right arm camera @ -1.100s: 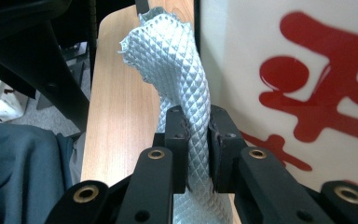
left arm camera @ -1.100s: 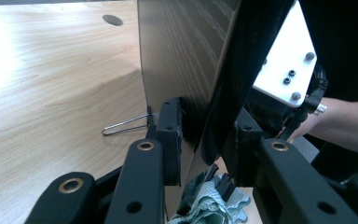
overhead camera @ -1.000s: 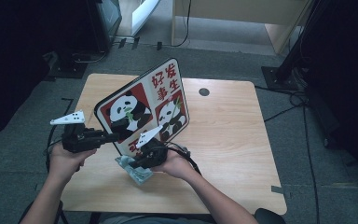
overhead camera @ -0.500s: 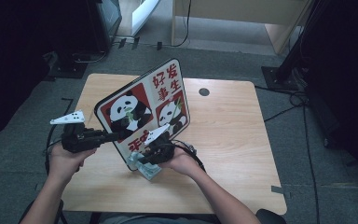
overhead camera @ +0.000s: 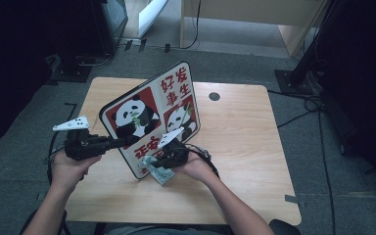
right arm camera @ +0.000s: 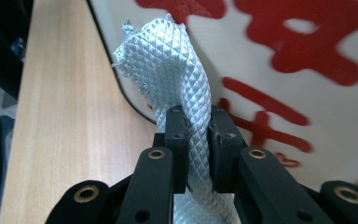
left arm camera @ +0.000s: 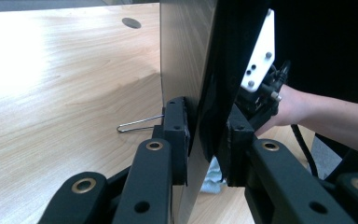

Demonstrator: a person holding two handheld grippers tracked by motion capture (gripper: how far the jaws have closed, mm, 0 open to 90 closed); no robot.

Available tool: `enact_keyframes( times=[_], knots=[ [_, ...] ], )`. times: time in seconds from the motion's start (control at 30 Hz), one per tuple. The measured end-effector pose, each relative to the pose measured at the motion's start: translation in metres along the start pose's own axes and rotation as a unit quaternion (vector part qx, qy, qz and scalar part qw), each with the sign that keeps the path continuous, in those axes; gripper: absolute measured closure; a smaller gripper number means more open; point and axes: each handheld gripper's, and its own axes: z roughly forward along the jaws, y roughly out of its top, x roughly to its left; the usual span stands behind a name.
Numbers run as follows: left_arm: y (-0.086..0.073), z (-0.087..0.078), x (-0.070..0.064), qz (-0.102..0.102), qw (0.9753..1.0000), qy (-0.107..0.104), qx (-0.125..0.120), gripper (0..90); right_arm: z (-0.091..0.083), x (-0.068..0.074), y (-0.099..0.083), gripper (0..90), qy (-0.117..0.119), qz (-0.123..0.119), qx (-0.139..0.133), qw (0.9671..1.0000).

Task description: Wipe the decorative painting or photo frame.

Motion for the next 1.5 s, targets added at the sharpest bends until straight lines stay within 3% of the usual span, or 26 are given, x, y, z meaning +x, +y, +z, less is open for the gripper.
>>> enact_keyframes(
  times=[0.2,0.4,0.53,0.6,0.9,1.23,1.5],
  knots=[
    [0.000,0.000,-0.001,-0.002,1.0000,0.001,-0.003,76.7,-0.013,-0.009,-0.001,81.6,-0.006,0.035,-0.010,0.9993],
    [0.000,0.000,0.000,-0.003,1.0000,0.000,-0.005,76.6,-0.032,-0.010,0.004,81.7,0.012,0.032,-0.041,0.9986],
    [-0.001,0.000,0.001,-0.001,1.0000,-0.001,-0.005,76.5,-0.042,-0.008,0.009,81.7,0.009,0.025,-0.046,0.9986],
    [-0.001,0.000,0.001,-0.002,1.0000,-0.001,-0.008,76.5,-0.054,-0.006,0.015,81.7,0.010,0.014,-0.065,0.9977],
    [-0.001,0.001,0.001,0.000,1.0000,0.001,-0.010,76.6,-0.079,-0.001,0.032,81.6,0.010,0.011,-0.097,0.9952],
    [-0.001,0.000,0.002,0.002,1.0000,-0.004,-0.008,76.3,-0.108,0.006,0.078,81.7,0.000,0.003,-0.124,0.9923],
    [-0.001,0.000,0.001,0.004,1.0000,0.002,-0.009,76.6,-0.130,0.016,0.118,81.6,-0.001,-0.025,-0.136,0.9904]
  ],
)
